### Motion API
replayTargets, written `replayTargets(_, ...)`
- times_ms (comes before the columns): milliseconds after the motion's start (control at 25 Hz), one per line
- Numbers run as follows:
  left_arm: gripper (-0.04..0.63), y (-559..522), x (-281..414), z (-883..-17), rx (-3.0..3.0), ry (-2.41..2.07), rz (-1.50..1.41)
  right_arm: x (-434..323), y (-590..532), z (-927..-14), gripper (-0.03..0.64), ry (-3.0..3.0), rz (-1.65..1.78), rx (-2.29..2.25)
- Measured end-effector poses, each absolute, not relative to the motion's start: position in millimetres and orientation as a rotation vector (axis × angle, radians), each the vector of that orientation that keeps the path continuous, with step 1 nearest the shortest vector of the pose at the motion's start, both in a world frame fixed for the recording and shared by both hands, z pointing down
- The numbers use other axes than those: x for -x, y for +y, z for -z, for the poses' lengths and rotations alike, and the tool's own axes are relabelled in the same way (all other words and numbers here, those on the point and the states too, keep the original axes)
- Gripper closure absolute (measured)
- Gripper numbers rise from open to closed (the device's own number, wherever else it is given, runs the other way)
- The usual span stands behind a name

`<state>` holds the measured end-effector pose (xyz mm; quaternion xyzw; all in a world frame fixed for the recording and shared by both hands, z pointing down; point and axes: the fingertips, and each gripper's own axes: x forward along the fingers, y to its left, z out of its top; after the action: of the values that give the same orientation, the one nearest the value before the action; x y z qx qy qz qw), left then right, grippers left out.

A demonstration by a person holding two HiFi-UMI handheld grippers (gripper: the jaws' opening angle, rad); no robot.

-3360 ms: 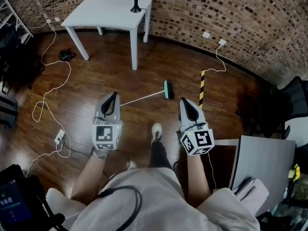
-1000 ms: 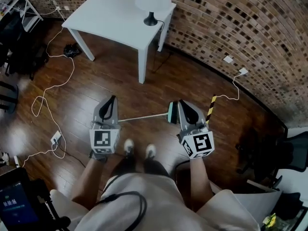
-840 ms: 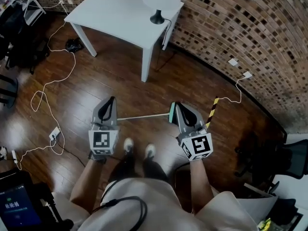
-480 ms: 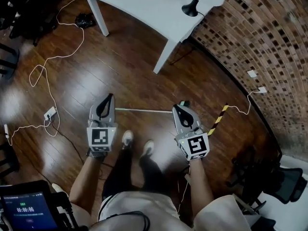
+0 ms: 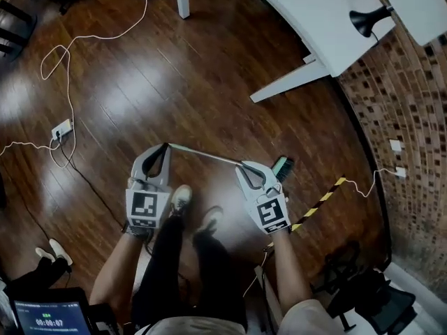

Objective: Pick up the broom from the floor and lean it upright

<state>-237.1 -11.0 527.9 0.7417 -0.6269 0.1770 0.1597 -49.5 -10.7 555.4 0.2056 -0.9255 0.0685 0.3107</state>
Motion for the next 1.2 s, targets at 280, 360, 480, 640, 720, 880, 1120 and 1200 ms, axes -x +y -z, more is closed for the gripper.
replayTargets(280,0.594,14,247,-666,-1.969,-1.797,-0.483,89,0,-743,0.554,-2.341,-0.148,-0.262)
replayTargets(360,0.594,32,252,-707,-1.88,-1.828,-0.48,94,9,-802,0.543,-2.286,-0.13,-0.183)
replayTargets(480,0.594,61,262,-760,-1.752,-1.895,-0.48,98,24,-891,0.532,-2.198,-0.086,-0.053)
replayTargets(640,0.594,92,276,-814,-1.612,-1.967,-0.463,106,44,-995,0.529,-2.092,-0.045,0.1)
replayTargets(720,0.594,103,279,-836,-1.566,-1.985,-0.452,111,54,-1034,0.528,-2.052,-0.026,0.157)
replayTargets(880,0.594,109,279,-890,-1.556,-1.979,-0.473,123,55,-1097,0.52,-2.0,0.001,0.205)
replayTargets(1120,0.594,115,278,-965,-1.551,-1.927,-0.504,128,72,-1154,0.508,-1.946,0.001,0.277)
replayTargets(1200,0.594,118,275,-981,-1.551,-1.906,-0.506,127,72,-1156,0.512,-1.962,-0.042,0.255)
